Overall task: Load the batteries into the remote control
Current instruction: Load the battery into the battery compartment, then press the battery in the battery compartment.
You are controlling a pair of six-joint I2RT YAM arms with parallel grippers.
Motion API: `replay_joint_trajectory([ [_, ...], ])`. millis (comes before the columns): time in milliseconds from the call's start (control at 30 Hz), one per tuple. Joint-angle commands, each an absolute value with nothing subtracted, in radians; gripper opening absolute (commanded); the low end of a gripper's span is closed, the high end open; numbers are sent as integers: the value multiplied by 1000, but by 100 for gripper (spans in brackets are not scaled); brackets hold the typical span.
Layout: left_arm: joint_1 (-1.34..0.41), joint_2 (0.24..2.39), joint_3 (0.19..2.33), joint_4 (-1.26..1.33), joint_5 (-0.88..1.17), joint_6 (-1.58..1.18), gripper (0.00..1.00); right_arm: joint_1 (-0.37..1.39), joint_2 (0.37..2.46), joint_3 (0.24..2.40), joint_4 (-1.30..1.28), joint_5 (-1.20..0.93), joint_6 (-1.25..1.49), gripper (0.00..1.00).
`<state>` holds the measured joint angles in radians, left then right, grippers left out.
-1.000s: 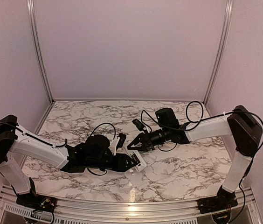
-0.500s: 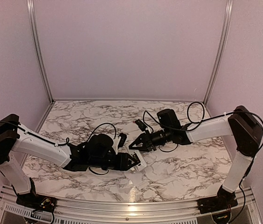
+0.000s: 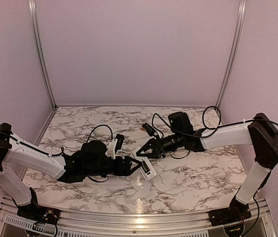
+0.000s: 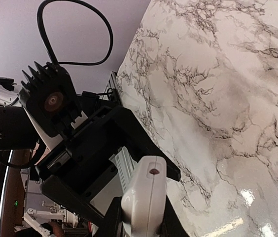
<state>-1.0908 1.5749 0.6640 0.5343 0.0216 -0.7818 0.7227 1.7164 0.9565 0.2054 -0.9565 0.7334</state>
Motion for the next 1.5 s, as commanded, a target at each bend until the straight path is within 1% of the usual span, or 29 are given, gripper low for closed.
replay_joint_trajectory([
  [0,-1086,1582,667,593,32,-778,73,732,1693,978,189,-971,731,0],
  [100,-1092,1601,678,620,47,-785,77,731,1695,980,184,-946,724,0],
  [267,-1108,1642,719,589,40,-801,77,732,1682,985,174,-908,715,0],
  [667,-1111,1694,765,471,-48,-859,61,733,1645,995,189,-884,725,0],
  [900,-1107,1718,789,425,-63,-907,60,733,1599,983,238,-820,744,0],
  [1033,-1096,1718,769,454,-65,-948,60,733,1575,972,263,-787,754,0],
  [1200,-1080,1720,768,449,-67,-982,57,733,1564,962,299,-790,772,0],
  [1267,-1069,1717,767,439,-71,-1003,54,735,1561,960,303,-788,769,0],
  [1400,-1054,1709,757,402,-95,-1052,41,734,1554,960,292,-776,754,0],
  [1467,-1049,1708,756,390,-99,-1053,39,735,1551,965,277,-770,741,0],
])
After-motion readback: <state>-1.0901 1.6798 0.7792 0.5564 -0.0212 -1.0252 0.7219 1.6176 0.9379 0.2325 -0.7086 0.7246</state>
